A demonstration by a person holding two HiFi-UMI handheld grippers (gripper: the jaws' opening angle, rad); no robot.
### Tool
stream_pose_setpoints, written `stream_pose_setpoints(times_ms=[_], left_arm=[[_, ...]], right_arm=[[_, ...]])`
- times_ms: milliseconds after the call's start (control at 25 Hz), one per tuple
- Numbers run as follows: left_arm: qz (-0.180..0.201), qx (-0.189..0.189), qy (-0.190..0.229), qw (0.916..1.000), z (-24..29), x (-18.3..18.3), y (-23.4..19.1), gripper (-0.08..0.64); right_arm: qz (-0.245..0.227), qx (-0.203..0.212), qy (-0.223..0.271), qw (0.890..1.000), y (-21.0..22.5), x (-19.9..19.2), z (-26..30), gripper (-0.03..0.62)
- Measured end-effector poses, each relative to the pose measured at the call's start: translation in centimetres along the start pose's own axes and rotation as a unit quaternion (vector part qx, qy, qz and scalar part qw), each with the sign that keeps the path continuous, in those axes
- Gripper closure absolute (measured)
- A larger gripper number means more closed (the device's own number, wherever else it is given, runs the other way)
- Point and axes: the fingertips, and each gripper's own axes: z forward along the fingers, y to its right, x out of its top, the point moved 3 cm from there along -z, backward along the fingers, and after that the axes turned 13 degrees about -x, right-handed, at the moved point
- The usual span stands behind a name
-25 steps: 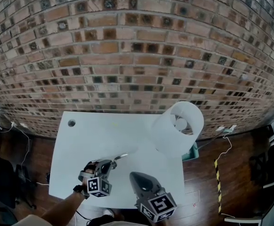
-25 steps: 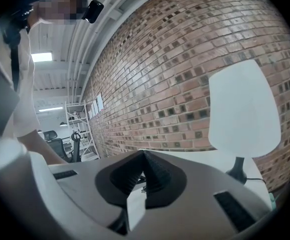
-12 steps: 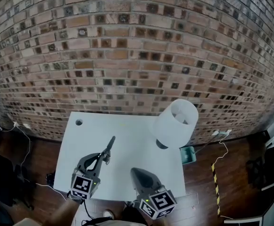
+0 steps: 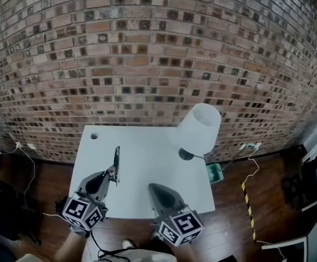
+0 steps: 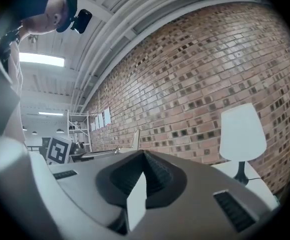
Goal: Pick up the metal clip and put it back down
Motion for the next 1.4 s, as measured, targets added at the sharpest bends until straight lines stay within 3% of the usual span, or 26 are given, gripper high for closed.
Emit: stream_pose_setpoints(times_ms=[200,480,1400], left_arm=[[-0.019,0.019,0.005,0.9996,0.1,-0.9,0.8,0.531],[-0.024,0.023,0.025,0.9991,1.2,0.7,1.4,0.531],[0.006,0.003,0.017,0.9998,0.3,2.0,3.5,0.532]], right_arm=[[-0.004,0.015,0.002,1.0,1.4,0.9,-0.4,0.597],[-0.02,0.023,0.009,0.999,2.7,3.0,-0.1,0.597],[-0.011,0.017,0.023,1.0,2.2,3.2,-1.8,0.596]])
